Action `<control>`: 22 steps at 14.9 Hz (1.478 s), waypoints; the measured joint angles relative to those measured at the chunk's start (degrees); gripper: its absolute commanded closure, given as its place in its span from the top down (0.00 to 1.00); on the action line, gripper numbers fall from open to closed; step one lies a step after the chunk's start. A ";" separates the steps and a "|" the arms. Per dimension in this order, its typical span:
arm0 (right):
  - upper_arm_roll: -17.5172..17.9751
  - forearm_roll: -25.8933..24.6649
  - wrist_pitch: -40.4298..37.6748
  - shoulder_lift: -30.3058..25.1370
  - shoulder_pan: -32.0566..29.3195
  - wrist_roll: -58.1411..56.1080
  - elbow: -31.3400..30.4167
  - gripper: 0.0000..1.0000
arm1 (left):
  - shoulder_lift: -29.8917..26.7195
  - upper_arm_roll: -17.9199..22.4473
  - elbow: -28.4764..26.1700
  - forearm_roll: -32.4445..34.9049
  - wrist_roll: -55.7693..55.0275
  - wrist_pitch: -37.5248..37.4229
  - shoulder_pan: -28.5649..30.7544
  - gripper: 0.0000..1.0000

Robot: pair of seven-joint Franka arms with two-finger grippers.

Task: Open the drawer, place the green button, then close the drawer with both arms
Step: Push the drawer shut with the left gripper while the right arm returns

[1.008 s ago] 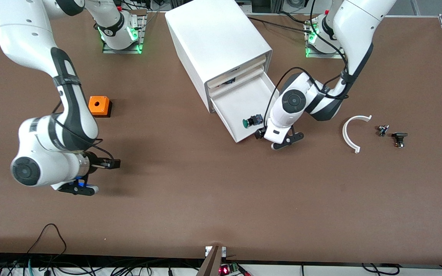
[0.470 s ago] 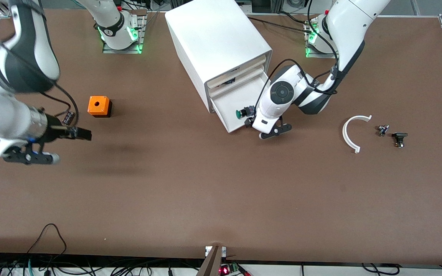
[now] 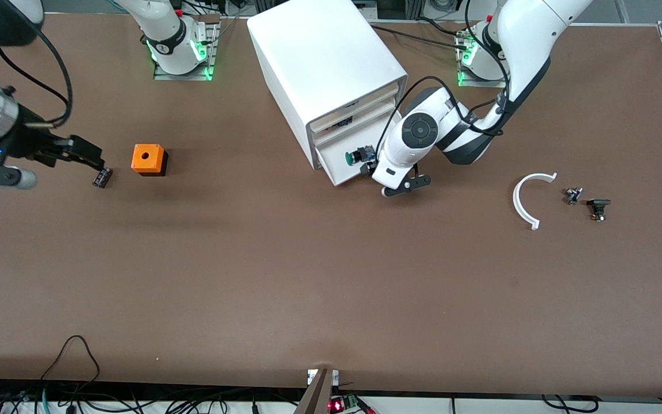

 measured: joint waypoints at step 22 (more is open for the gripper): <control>-2.65 -0.22 4.52 -7.04 -0.12 -0.64 -8.62 0.99 | 2.07 -5.98 -1.71 -5.23 -4.05 -0.75 -0.47 0.99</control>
